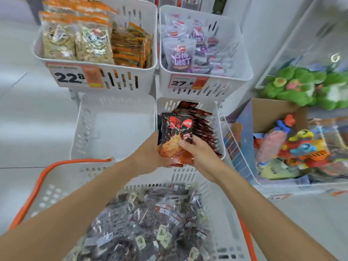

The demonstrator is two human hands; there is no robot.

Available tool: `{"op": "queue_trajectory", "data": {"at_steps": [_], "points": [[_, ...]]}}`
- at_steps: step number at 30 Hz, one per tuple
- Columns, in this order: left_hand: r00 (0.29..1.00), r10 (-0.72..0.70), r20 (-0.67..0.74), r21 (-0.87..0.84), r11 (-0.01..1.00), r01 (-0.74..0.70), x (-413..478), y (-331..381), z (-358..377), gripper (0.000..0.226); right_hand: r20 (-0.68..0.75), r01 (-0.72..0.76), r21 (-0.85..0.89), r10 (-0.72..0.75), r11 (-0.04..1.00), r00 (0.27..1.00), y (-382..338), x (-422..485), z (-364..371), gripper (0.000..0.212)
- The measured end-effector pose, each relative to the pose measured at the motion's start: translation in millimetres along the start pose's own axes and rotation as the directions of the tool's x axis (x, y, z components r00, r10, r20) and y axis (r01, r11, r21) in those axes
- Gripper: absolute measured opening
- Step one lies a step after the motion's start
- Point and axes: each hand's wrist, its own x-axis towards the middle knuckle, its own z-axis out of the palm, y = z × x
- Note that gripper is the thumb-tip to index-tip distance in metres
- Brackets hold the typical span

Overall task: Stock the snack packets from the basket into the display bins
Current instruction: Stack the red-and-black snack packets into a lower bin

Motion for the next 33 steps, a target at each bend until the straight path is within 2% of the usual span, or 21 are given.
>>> {"op": "queue_trajectory", "data": {"at_steps": [2,4,7,9,10,12,14,15,17,20,22,23,27,30,33], "points": [[0.999,0.031,0.037,0.080,0.996,-0.034,22.8,-8.0,8.7,0.070,-0.005,-0.028,0.062,0.028,0.998,1.000,4.5,11.3,-15.7,0.019],[0.999,0.012,0.037,0.173,0.985,-0.018,47.1,-16.8,13.1,0.075,-0.090,0.009,0.034,-0.006,0.999,0.996,7.1,24.2,-34.3,0.014],[0.989,-0.027,-0.147,0.312,0.947,0.072,79.2,-30.3,4.7,0.073,-0.266,0.032,-0.205,-0.087,0.978,0.960,13.9,50.1,-70.6,0.017],[0.965,0.073,-0.251,0.489,0.870,0.062,94.0,-44.4,-4.4,0.065,-0.303,0.006,-0.227,-0.076,0.974,0.950,17.8,65.6,-86.7,0.022],[0.957,0.123,-0.263,0.567,0.822,0.050,99.0,-51.2,-7.4,0.061,-0.299,0.003,-0.185,-0.059,0.983,0.952,19.8,73.2,-90.3,0.016],[0.952,0.189,-0.242,0.683,0.730,0.029,105.0,-60.7,-9.9,0.058,-0.273,0.007,-0.128,-0.042,0.992,0.961,22.5,90.3,-88.2,0.007],[0.958,0.205,-0.200,0.762,0.648,0.020,109.7,-68.0,-9.8,0.064,-0.233,0.022,-0.146,-0.056,0.989,0.971,24.7,104.1,-77.6,0.012],[0.968,0.197,-0.156,0.803,0.595,0.008,111.3,-71.3,-9.4,0.070,-0.222,0.021,-0.208,-0.068,0.978,0.973,29.2,109.7,-74.7,0.010],[0.988,0.138,-0.067,0.873,0.487,-0.009,112.3,-79.3,-9.0,0.084,-0.195,0.029,-0.386,-0.112,0.922,0.974,39.2,114.0,-71.2,0.025],[0.996,0.078,-0.044,0.920,0.392,0.010,111.5,-87.1,-9.1,0.089,-0.192,0.037,-0.615,-0.195,0.787,0.962,53.0,105.0,-69.2,0.041],[0.992,0.110,-0.055,0.919,0.394,0.007,110.6,-87.1,-9.2,0.090,-0.207,0.011,-0.793,-0.286,0.610,0.936,59.5,99.3,-67.3,0.047],[0.991,0.124,-0.047,0.916,0.402,-0.007,110.2,-85.9,-9.3,0.091,-0.239,-0.017,-0.809,-0.304,0.587,0.922,61.1,98.1,-67.2,0.048],[0.986,0.160,0.037,0.904,0.415,-0.101,107.5,-82.6,-11.4,0.078,-0.341,-0.047,-0.678,-0.259,0.733,0.904,58.6,97.5,-68.0,0.047],[0.986,0.148,0.072,0.901,0.414,-0.128,106.0,-84.0,-11.2,0.059,-0.300,-0.017,-0.645,-0.233,0.764,0.925,55.1,93.1,-73.3,0.060],[0.985,0.151,0.079,0.890,0.434,-0.138,107.3,-88.4,-11.5,0.052,-0.209,-0.019,-0.649,-0.154,0.761,0.966,52.9,86.2,-76.2,0.070]]}}
